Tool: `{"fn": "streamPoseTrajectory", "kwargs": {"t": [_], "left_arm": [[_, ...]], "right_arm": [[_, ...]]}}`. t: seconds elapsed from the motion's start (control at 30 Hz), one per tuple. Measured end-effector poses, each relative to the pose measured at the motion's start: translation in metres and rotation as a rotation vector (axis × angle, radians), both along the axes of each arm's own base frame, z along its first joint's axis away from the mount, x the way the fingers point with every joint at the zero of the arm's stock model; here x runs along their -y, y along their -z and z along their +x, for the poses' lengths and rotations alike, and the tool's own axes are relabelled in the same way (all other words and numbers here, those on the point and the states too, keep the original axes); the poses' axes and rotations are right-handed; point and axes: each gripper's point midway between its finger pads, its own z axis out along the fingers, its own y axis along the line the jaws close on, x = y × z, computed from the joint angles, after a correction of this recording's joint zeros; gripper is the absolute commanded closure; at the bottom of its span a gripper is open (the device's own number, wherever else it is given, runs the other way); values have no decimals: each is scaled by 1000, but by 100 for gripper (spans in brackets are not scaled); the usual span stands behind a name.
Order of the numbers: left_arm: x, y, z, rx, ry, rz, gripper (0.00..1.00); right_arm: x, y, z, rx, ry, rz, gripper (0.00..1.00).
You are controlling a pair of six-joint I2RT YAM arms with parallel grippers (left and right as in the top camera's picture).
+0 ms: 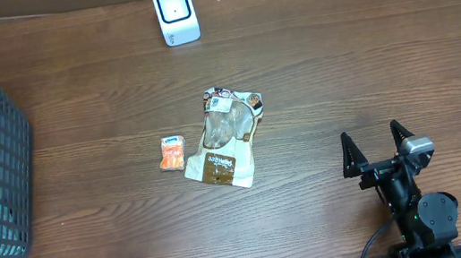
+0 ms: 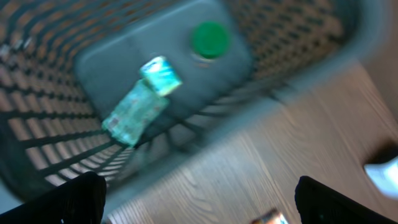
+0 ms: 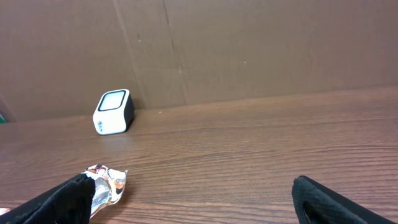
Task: Scan the item barcode
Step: 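Reach the left gripper into the basket and grasp the green wipes pack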
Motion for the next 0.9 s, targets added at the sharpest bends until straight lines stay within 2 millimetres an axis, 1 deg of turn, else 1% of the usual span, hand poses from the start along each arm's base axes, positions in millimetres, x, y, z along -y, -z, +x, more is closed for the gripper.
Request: {"fn": "streamPoseTrajectory", "kwargs": {"t": [0.1,0.13,0.23,0.33,0.43,0.57,0.77,0.83,0.9], "left_arm": [[-34,23,-17,-22,-113,-52,0],[-47,34,-22,-31,-150,-70,0],[-68,63,-29,-55,-204,-112,0],[-82,92,-31,-74,-218,-138,1],[-91,122,-30,-104,-186,-145,0],[-99,157,-23,-126,-108,-127,0],[-102,211,-21,-189,-3,-133,0],[-102,228,-21,-211,17,-152,7],[-101,247,-22,-242,39,-185,9]], "right_arm": [[0,0,0,0,0,0,0],[0,0,0,0,0,0,0],[0,0,0,0,0,0,0],[0,0,0,0,0,0,0],[0,0,0,0,0,0,0],[0,0,0,0,0,0,0],[0,0,0,0,0,0,0],[0,0,0,0,0,0,0],[0,0,0,0,0,0,0]]}}
